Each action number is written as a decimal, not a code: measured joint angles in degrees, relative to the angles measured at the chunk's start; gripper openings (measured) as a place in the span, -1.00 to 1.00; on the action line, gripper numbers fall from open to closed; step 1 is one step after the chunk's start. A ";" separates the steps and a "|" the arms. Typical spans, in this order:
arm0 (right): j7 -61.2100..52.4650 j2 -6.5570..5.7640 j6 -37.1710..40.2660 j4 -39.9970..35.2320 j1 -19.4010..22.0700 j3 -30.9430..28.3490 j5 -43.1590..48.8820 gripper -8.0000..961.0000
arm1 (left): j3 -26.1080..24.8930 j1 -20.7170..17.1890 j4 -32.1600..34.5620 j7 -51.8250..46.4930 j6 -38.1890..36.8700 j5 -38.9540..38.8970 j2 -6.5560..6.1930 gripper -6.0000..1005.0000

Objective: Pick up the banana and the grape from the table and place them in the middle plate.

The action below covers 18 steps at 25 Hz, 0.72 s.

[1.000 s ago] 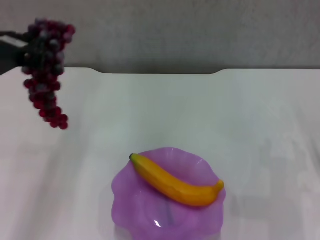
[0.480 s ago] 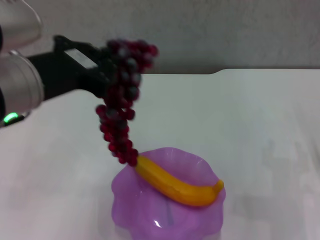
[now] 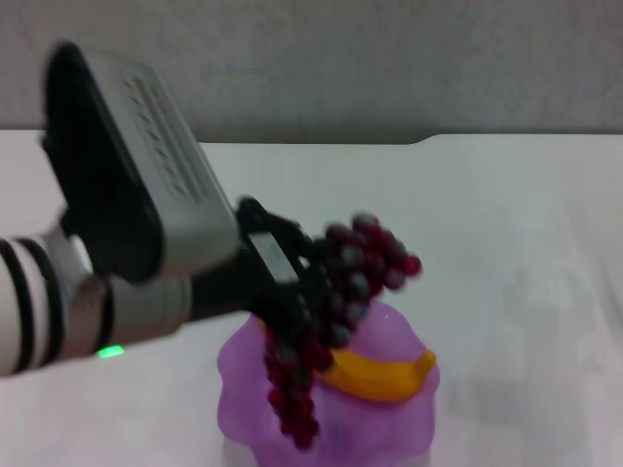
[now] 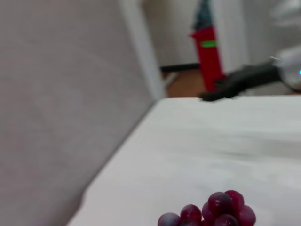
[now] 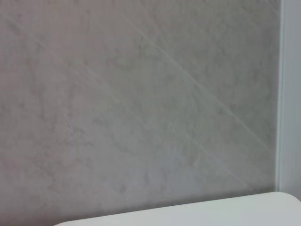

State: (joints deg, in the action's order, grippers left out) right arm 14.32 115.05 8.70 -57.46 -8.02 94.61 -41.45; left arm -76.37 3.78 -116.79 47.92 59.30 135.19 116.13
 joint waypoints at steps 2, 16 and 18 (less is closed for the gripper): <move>0.01 0.00 0.00 0.07 -0.22 0.10 0.04 0.49 | 1.98 0.04 1.12 1.61 0.12 -0.22 0.03 -0.75; 0.01 0.00 0.00 1.25 -1.30 0.39 0.03 0.48 | 2.78 8.40 28.16 17.22 -1.75 -15.82 0.05 -0.76; 0.01 0.00 0.00 1.44 -1.40 0.40 0.00 0.48 | 2.29 9.03 31.97 21.33 -2.99 -18.76 0.09 -0.76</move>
State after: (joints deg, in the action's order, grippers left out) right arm 14.33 115.05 8.70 -56.02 -9.41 95.02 -41.45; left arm -74.08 12.81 -84.82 69.24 56.30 116.42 116.22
